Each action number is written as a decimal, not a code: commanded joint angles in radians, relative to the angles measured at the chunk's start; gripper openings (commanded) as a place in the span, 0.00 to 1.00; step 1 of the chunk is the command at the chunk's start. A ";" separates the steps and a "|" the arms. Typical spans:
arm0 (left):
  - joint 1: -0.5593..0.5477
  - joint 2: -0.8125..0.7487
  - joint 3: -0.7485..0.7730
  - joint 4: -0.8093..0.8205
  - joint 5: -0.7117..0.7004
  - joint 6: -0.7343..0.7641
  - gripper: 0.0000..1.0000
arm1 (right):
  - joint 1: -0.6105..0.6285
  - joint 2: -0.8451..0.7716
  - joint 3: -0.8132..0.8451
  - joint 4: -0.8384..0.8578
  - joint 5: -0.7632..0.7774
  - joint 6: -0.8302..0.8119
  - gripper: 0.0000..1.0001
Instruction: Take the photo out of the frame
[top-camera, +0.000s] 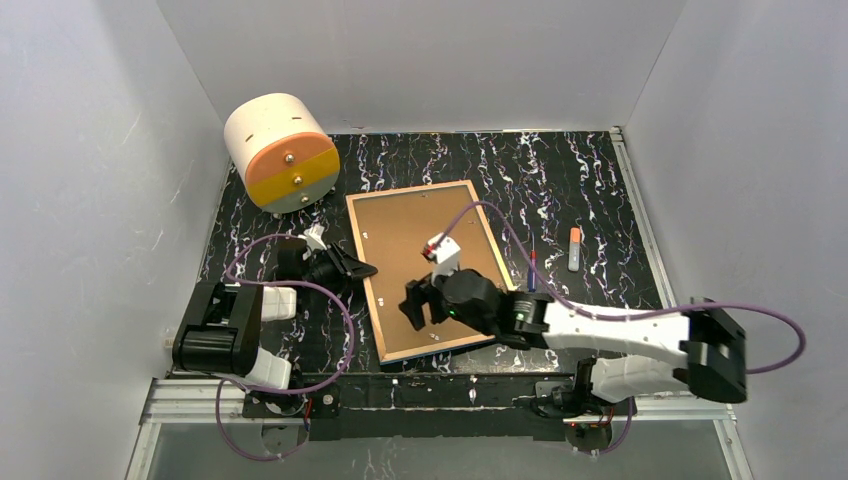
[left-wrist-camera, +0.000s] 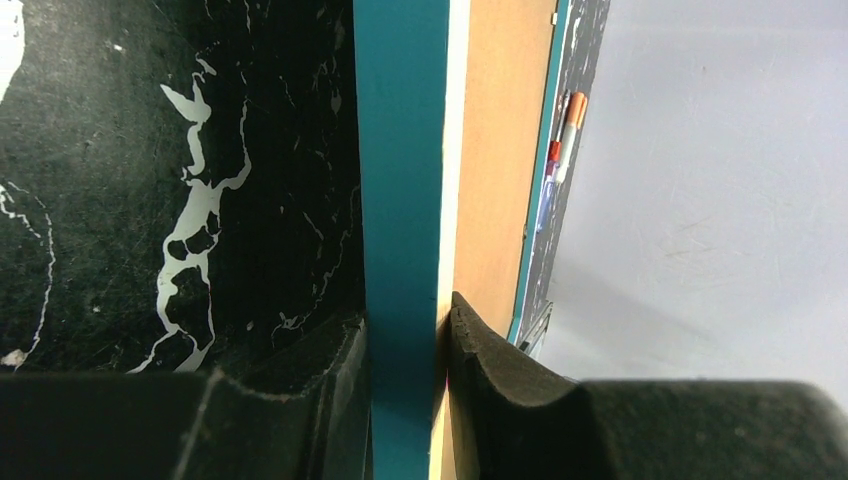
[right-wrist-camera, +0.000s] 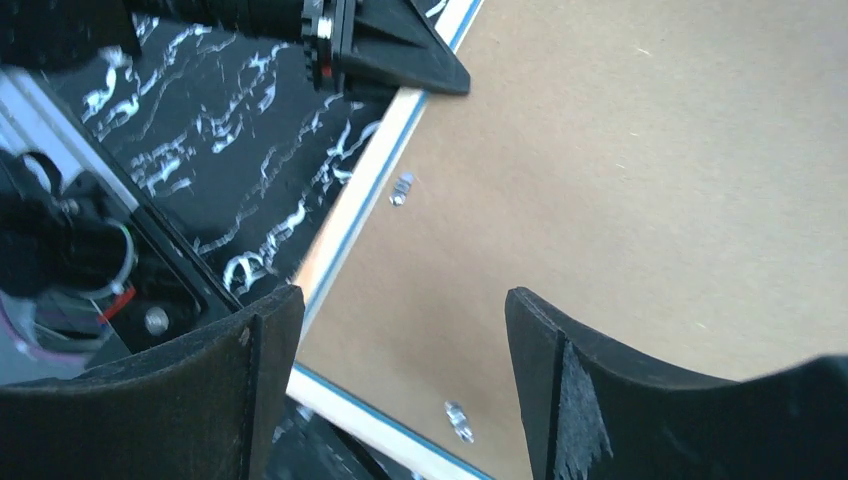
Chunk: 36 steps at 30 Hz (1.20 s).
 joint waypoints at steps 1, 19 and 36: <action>-0.003 -0.047 0.046 -0.070 -0.017 0.056 0.00 | 0.022 -0.180 -0.172 0.168 -0.029 -0.238 0.82; -0.003 -0.044 0.171 -0.286 -0.003 0.189 0.00 | 0.411 -0.067 -0.273 0.187 0.230 -0.605 0.82; -0.003 -0.048 0.159 -0.285 0.001 0.182 0.00 | 0.410 0.300 -0.282 0.561 0.473 -0.998 0.80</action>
